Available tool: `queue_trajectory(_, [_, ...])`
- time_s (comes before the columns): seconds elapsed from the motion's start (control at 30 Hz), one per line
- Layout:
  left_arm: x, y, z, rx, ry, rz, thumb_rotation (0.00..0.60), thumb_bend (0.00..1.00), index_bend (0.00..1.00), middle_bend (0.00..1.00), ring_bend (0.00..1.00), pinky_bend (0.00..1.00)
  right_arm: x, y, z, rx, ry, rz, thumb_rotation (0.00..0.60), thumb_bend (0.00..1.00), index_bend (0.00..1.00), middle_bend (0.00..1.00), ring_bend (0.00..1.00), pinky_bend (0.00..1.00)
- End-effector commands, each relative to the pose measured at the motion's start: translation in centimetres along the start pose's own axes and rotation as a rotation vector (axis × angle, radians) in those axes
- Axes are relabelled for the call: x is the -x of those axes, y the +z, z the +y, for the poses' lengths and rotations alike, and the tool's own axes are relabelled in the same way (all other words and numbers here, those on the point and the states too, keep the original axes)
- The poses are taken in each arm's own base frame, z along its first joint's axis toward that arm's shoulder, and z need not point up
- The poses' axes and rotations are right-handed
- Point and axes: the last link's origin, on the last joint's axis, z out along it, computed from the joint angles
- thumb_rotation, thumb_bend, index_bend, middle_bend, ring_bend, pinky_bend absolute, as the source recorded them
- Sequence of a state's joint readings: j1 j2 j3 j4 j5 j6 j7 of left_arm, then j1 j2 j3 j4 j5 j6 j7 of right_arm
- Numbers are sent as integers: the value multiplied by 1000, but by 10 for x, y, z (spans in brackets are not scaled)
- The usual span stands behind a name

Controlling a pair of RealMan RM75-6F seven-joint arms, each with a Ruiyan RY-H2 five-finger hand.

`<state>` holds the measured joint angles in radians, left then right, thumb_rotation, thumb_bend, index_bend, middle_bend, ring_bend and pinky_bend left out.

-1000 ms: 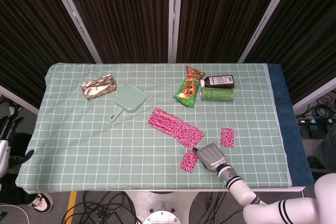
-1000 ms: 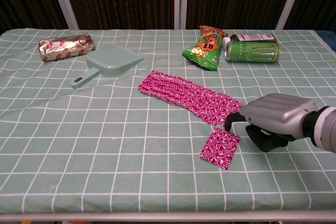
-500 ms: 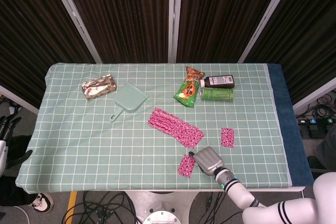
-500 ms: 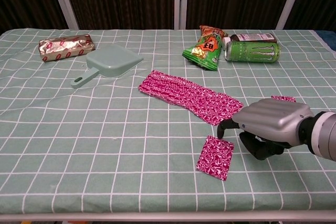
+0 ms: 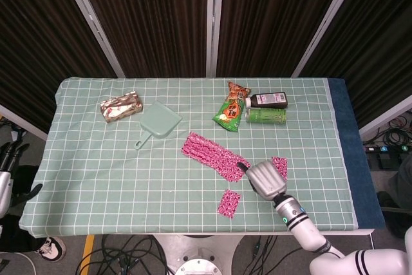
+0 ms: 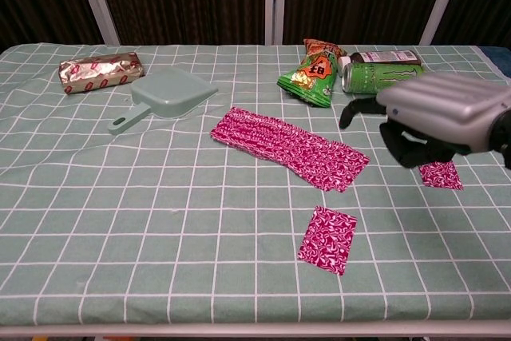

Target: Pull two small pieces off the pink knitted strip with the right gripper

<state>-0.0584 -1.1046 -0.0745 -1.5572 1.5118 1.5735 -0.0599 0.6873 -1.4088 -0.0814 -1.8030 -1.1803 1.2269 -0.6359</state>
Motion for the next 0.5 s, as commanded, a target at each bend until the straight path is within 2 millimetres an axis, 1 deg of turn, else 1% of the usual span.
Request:
queue_trajectory(0.03, [1, 0, 1, 2, 0, -4, 600, 144, 114, 68, 43, 233, -15, -42, 59, 117, -110, 182, 600, 520, 233, 645, 594, 648])
queue_trajectory(0.07, [2, 0, 2, 3, -1, -5, 600, 144, 114, 68, 43, 233, -15, -51, 69, 151, -131, 159, 600, 344, 195, 488, 413, 507])
queue_trajectory(0.1, [2, 0, 3, 6, -1, -6, 600, 144, 114, 67, 43, 233, -15, -63, 79, 194, -146, 129, 600, 237, 140, 342, 253, 363])
queue_trajectory(0.13, [3, 0, 4, 8, -1, -7, 600, 145, 114, 67, 43, 233, -16, -71, 86, 224, -147, 113, 600, 183, 98, 254, 159, 271])
queue_trajectory(0.17, [3, 0, 5, 10, -1, -10, 600, 144, 114, 67, 43, 233, -17, -79, 91, 249, -143, 101, 600, 124, 49, 142, 61, 159])
queue_trajectory(0.2, [4, 0, 6, 13, 0, -14, 600, 145, 114, 68, 43, 233, -17, -90, 98, 277, -137, 94, 600, 92, 18, 61, 9, 72])
queue_trajectory(0.23, [5, 0, 7, 15, 1, -17, 600, 144, 114, 68, 43, 233, -17, -98, 103, 293, -135, 94, 600, 82, 7, 25, 0, 30])
queue_trajectory(0.3, [7, 1, 8, 21, 4, -27, 600, 144, 114, 68, 43, 233, -16, -118, 113, 327, -134, 92, 600, 72, 0, 2, 0, 1])
queue_trajectory(0.5, [10, 1, 12, 34, 8, -44, 600, 145, 114, 67, 43, 233, -7, -162, 134, 433, -148, 72, 600, 71, 0, 0, 0, 0])
